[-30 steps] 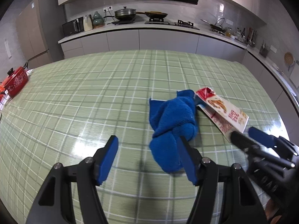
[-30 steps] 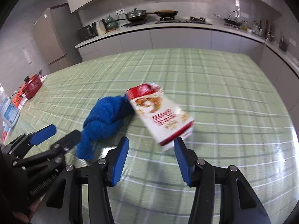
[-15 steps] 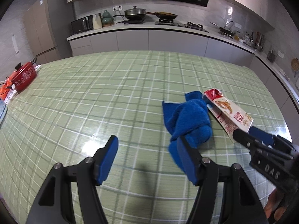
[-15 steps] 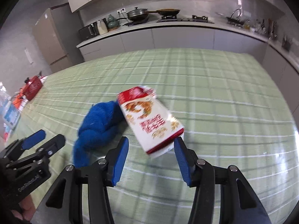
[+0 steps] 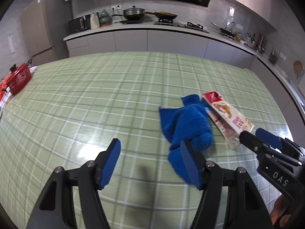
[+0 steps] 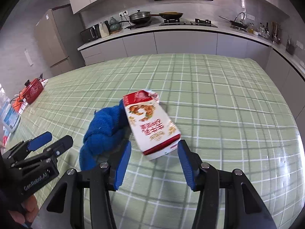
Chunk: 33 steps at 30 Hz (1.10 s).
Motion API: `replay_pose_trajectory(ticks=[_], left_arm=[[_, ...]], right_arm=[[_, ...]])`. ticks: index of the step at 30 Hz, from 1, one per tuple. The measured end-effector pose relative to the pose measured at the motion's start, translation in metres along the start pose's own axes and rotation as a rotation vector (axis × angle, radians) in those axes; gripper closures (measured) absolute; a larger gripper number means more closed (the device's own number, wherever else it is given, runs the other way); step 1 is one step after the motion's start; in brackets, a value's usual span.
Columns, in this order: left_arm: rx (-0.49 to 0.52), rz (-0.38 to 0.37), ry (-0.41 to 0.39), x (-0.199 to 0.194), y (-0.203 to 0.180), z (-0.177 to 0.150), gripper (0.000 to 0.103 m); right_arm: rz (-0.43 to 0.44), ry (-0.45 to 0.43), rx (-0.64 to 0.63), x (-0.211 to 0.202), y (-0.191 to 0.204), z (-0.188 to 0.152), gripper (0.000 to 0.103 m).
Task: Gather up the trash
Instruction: 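Grasp the blue cloth with left tool while right tool grasps the milk carton, then lift the blue cloth and milk carton and carry them toward the bucket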
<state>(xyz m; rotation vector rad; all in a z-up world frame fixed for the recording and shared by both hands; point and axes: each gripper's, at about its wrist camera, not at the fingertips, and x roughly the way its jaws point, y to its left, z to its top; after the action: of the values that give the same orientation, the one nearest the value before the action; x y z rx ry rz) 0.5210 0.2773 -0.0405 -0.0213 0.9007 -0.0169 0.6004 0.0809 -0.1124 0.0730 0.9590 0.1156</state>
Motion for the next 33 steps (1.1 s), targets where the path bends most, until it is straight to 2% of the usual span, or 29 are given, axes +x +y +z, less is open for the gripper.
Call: replay_pose_trajectory(ticks=[1, 6, 14, 15, 16, 33], left_arm=[[0.007, -0.003, 0.002, 0.002, -0.003, 0.001, 0.036], [0.031, -0.002, 0.013, 0.012, -0.019, 0.006, 0.036], [0.034, 0.015, 0.012, 0.023, -0.024, 0.015, 0.036], [0.034, 0.013, 0.014, 0.023, -0.023, 0.015, 0.035], [0.035, 0.012, 0.014, 0.023, -0.024, 0.016, 0.035], [0.079, -0.012, -0.006, 0.031, -0.051, 0.021, 0.03]], right_arm=[[0.001, 0.004, -0.009, 0.003, 0.0, 0.002, 0.043], [0.002, 0.011, -0.051, 0.019, 0.0, 0.011, 0.038], [0.026, 0.047, -0.061, 0.046, -0.007, 0.019, 0.038], [0.034, 0.053, -0.055, 0.048, -0.006, 0.018, 0.039], [0.041, 0.054, -0.052, 0.049, -0.006, 0.017, 0.044], [-0.053, 0.047, 0.054, 0.022, -0.033, -0.01, 0.046]])
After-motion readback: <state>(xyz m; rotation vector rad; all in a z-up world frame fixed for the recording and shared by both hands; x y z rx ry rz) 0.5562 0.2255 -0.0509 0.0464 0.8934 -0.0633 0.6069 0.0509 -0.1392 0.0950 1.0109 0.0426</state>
